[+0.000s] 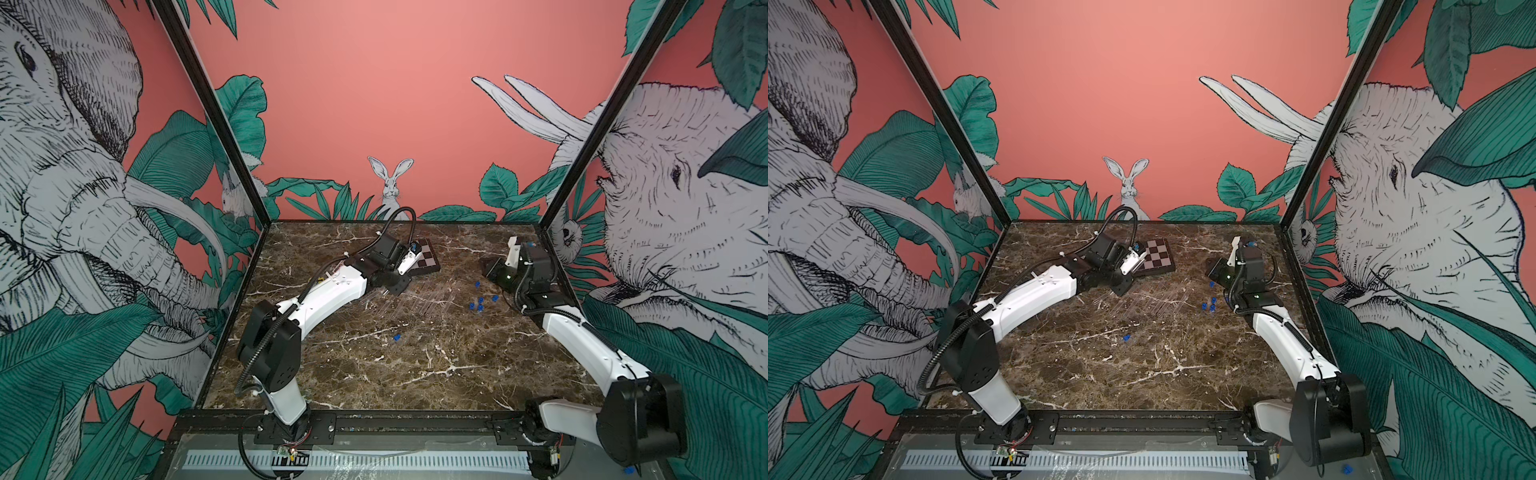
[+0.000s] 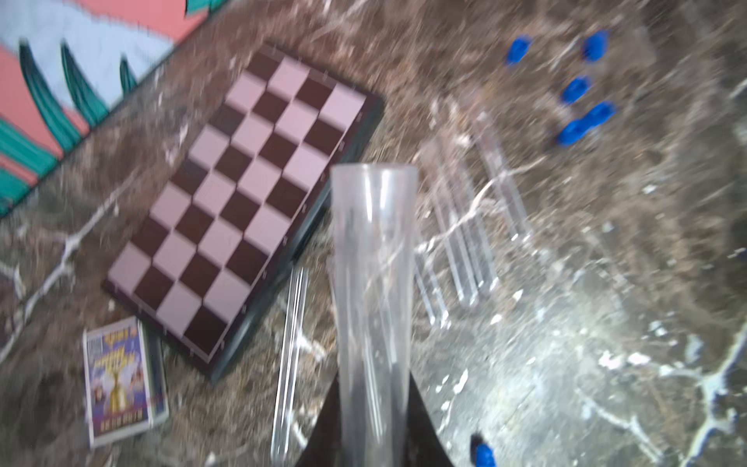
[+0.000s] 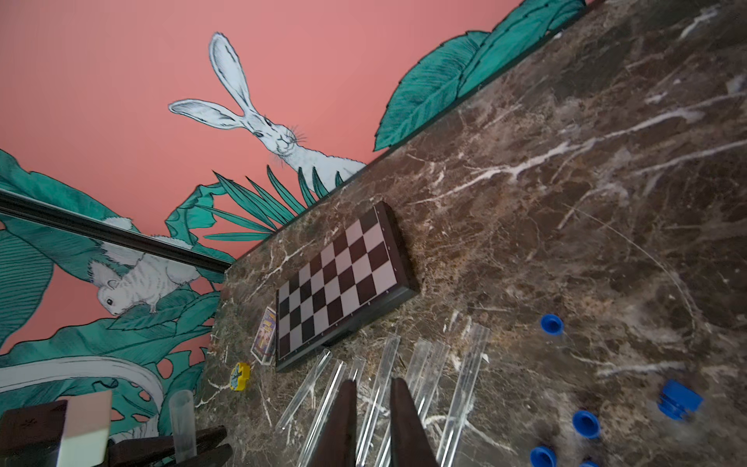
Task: Remove stoppers from test tubes
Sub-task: Place the test tube at the center of the board.
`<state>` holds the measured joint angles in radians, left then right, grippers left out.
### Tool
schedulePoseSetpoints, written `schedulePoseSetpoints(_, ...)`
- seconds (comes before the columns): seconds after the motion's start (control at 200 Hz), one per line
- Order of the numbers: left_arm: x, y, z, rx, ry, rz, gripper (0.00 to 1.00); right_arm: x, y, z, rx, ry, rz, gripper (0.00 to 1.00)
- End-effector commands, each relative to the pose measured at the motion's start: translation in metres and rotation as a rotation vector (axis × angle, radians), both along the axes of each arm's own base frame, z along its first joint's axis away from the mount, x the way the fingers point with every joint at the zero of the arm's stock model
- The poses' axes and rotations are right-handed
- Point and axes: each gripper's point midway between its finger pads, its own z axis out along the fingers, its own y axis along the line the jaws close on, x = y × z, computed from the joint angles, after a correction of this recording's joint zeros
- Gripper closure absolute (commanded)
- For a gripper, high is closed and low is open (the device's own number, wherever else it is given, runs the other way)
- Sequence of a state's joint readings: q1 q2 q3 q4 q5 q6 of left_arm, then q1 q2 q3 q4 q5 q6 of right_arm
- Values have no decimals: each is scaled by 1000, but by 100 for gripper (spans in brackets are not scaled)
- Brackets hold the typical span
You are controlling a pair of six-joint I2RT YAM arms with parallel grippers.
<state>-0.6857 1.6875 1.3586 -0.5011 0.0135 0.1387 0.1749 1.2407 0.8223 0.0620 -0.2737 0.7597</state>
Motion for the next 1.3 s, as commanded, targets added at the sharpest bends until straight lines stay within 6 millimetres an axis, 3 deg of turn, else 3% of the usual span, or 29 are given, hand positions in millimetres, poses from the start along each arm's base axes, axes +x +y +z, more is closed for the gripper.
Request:
schedulePoseSetpoints(0.0, -1, 33, -14, 20, 49, 149, 100, 4, -1, 5, -22, -47, -3, 100)
schedulePoseSetpoints(0.145, 8, 71, -42, 51, 84, 305, 100, 2, -1, -15, -40, -11, 4, 100)
schedulePoseSetpoints(0.235, 10, 84, -54, 72, 114, 338, 100, 0, -1, -23, -37, 2, 5, 100)
schedulePoseSetpoints(0.62, -6, 78, -93, 125, 259, 248, 100, 0, -3, -42, -53, 35, 2, 100)
schedulePoseSetpoints(0.86, -11, 78, -110, 150, 300, 240, 94, 10, 6, -84, -68, 123, 16, 100)
schedulePoseSetpoints(1.025, -12, 76, -123, 168, 334, 229, 90, 22, 11, -102, -100, 150, 12, 100)
schedulePoseSetpoints(1.245, -9, 77, -129, 194, 332, 228, 71, 29, 12, -120, -178, 170, 8, 100)
schedulePoseSetpoints(1.295, -8, 77, -130, 196, 331, 227, 69, 29, 12, -136, -196, 203, 11, 100)
